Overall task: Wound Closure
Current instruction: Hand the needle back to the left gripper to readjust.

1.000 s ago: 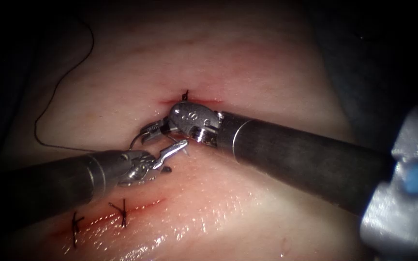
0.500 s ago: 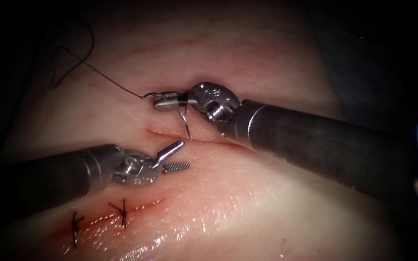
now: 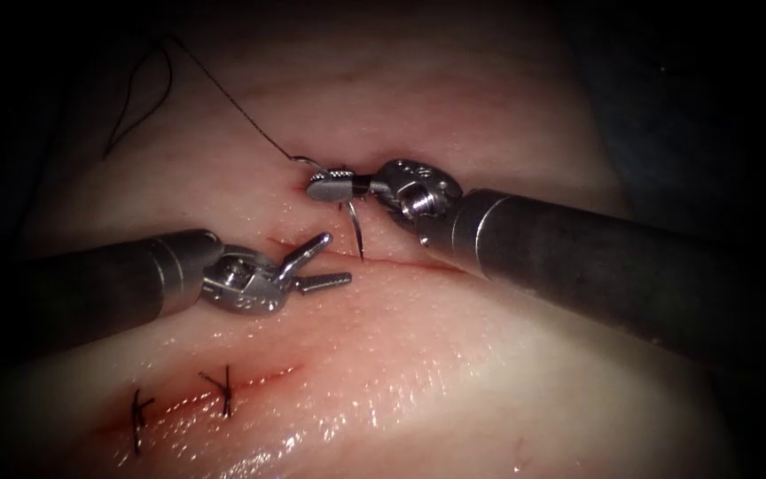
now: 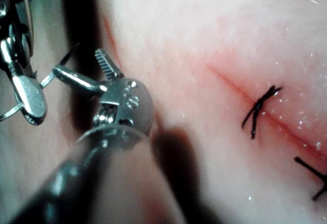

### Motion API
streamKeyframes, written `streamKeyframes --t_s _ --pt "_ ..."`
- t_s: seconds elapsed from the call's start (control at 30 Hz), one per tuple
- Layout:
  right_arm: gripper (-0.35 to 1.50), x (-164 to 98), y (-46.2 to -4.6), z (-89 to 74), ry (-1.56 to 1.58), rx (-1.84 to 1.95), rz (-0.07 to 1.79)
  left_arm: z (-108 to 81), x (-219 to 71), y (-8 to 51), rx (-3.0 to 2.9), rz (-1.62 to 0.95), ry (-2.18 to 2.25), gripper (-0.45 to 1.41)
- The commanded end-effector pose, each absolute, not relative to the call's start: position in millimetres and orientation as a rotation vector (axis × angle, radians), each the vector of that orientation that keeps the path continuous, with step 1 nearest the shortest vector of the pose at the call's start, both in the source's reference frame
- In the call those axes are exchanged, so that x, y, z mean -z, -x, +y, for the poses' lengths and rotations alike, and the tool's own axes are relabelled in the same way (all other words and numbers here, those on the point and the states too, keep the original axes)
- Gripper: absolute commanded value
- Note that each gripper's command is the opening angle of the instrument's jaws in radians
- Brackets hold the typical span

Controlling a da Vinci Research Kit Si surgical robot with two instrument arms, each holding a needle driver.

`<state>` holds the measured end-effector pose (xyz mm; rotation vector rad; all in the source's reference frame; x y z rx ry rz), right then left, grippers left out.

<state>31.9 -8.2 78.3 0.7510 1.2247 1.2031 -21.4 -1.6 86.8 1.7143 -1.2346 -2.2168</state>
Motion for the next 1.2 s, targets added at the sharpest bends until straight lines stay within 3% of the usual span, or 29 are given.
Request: streamKeyframes --t_s 0.03,0.5,0.57,0.63,0.9,0.93,0.97,1.03,1.2 --pt "-0.35 -78.7 -33.0 -7.9 -0.759 -1.212 1.230 -1.2 -87.3 22.1 2.221 -1.235 -1.709 0.32" --pt "-0.35 -78.2 -33.3 -8.7 -0.804 -1.272 1.232 -0.2 -88.3 22.9 2.218 -1.251 -1.620 0.27" --pt "-0.35 -78.2 -33.4 -8.9 -0.803 -1.270 1.233 -0.2 -88.4 22.9 2.215 -1.250 -1.614 0.10" --pt "-0.35 -78.3 -33.5 -9.2 -0.810 -1.278 1.231 0.0 -88.5 23.0 2.204 -1.231 -1.578 -0.42" --pt "-0.35 -78.3 -33.4 -9.1 -0.813 -1.283 1.229 0.1 -88.6 23.0 2.147 -1.173 -1.612 -0.45" --pt "0.02 -78.3 -33.4 -9.1 -0.813 -1.285 1.232 0.1 -88.6 23.0 2.144 -1.159 -1.616 -0.45" --pt "0.63 -78.3 -33.4 -8.9 -0.814 -1.286 1.231 0.1 -88.6 23.0 2.141 -1.150 -1.619 -0.45" --pt "1.15 -78.3 -33.3 -8.5 -0.814 -1.292 1.229 0.1 -88.6 22.9 2.119 -1.121 -1.614 -0.45" --pt "1.33 -78.4 -32.8 -7.7 -0.774 -1.260 1.237 0.0 -88.5 22.5 2.086 -1.074 -1.598 -0.45"
